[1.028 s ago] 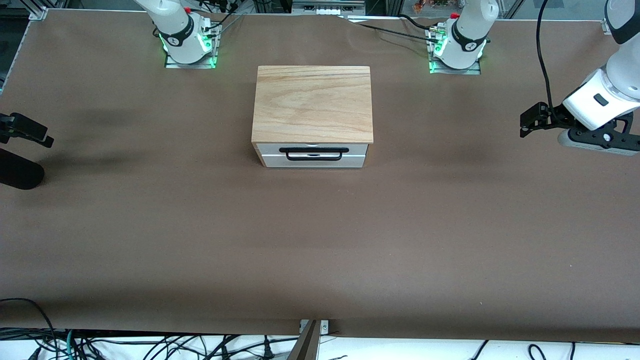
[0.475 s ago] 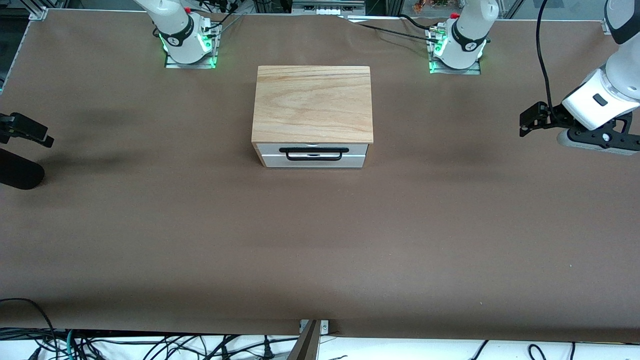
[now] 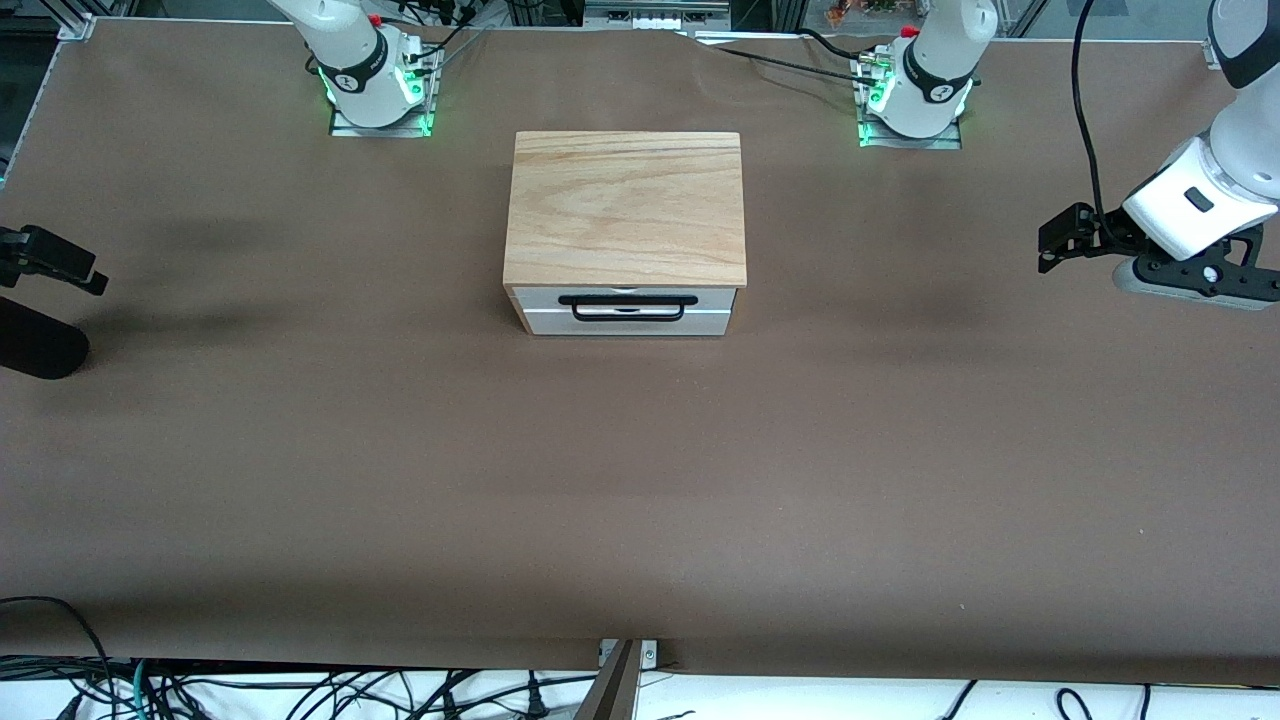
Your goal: Pull top drawer with both arms simultaneously
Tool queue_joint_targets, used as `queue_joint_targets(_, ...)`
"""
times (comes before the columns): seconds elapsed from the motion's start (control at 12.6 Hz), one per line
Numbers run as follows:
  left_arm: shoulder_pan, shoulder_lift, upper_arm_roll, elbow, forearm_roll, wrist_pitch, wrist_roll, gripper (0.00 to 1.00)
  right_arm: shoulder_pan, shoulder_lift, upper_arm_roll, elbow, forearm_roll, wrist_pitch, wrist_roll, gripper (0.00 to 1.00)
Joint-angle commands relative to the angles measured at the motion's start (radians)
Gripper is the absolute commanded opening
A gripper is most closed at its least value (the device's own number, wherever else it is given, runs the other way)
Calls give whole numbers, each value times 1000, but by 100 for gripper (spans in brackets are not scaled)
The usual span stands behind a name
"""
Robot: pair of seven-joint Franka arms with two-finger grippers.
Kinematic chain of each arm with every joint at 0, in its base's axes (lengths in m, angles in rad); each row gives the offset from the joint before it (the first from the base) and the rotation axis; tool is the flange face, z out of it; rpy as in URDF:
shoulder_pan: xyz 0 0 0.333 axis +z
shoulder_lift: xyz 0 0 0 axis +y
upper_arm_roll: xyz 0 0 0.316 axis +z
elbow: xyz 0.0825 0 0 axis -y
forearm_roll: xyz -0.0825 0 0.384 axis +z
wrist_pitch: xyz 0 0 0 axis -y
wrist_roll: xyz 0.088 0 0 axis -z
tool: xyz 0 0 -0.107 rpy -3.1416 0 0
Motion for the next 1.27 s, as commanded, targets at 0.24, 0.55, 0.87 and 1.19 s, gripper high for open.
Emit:
queue_joint_targets(0.24,5,-4,-6,6,-17,-14,-5,100,-14,-6,14,-2,-13,-9,-13,100)
queue_joint_targets(0.55,5,-4,-6,6,-17,-13,-5,100,-14,-6,14,-2,-12,-9,-13,100)
queue_joint_targets(0.87,5,-4,-6,6,-17,-14,-5,100,-14,-6,14,-2,-12,-9,-13,100)
queue_joint_targets(1.19,5,-2,-6,11,-17,-14,-10,100,-10,15,16,-2,-15,-2,-6,100)
